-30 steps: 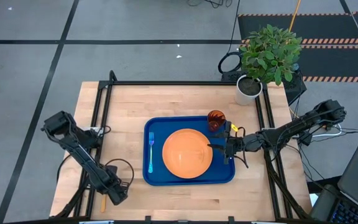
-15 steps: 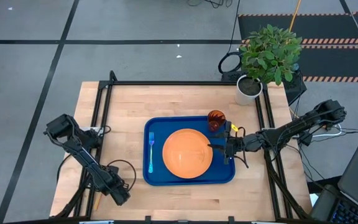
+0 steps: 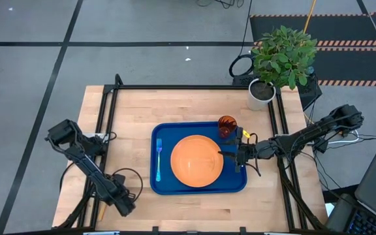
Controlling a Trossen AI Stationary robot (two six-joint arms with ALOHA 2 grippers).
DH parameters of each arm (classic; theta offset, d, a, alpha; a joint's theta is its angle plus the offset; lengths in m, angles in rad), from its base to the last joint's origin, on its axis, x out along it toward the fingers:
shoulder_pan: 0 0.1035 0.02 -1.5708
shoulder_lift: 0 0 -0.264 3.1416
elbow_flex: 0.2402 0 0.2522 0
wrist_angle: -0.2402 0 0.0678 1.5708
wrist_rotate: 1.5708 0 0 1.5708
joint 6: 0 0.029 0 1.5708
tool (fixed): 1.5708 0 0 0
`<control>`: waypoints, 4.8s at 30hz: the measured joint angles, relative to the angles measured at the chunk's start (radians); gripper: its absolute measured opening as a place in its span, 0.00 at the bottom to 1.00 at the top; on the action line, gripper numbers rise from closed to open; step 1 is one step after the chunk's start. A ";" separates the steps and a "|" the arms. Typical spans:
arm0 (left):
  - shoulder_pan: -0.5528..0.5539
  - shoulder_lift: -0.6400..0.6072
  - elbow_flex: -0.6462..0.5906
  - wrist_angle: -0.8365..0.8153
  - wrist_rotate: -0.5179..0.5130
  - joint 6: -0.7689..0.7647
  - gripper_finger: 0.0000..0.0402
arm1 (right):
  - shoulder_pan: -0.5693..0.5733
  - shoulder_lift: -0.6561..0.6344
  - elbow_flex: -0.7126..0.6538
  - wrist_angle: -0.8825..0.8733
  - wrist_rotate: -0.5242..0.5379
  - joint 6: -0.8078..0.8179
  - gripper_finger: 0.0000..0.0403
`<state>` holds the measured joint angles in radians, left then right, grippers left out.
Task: Pick and place plate/cup/fork/spoon on tray
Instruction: Put the orange fork to the right of the blue fork on the blue tray
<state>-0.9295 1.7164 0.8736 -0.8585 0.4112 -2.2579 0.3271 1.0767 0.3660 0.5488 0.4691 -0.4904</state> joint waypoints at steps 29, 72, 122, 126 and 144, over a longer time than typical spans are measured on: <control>-0.025 -0.074 0.045 -0.131 0.020 -0.016 0.39 | -0.003 0.000 0.000 0.000 -0.002 -0.001 0.42; 0.031 0.084 0.009 -0.119 -0.007 0.124 0.39 | -0.006 0.000 0.000 -0.007 -0.002 -0.010 0.42; 0.207 0.085 0.040 -0.186 -0.068 0.399 0.22 | -0.007 0.000 0.000 0.000 0.000 -0.027 0.42; 0.207 0.085 0.039 -0.198 -0.077 0.377 0.30 | -0.007 0.000 0.000 0.000 0.000 -0.027 0.42; 0.151 0.080 0.002 -0.282 -0.166 0.345 0.44 | -0.007 0.000 0.000 -0.001 -0.002 -0.027 0.42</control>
<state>-0.7784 1.7966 0.8755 -1.1410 0.2454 -1.9130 0.3202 1.0763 0.3664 0.5479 0.4674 -0.5171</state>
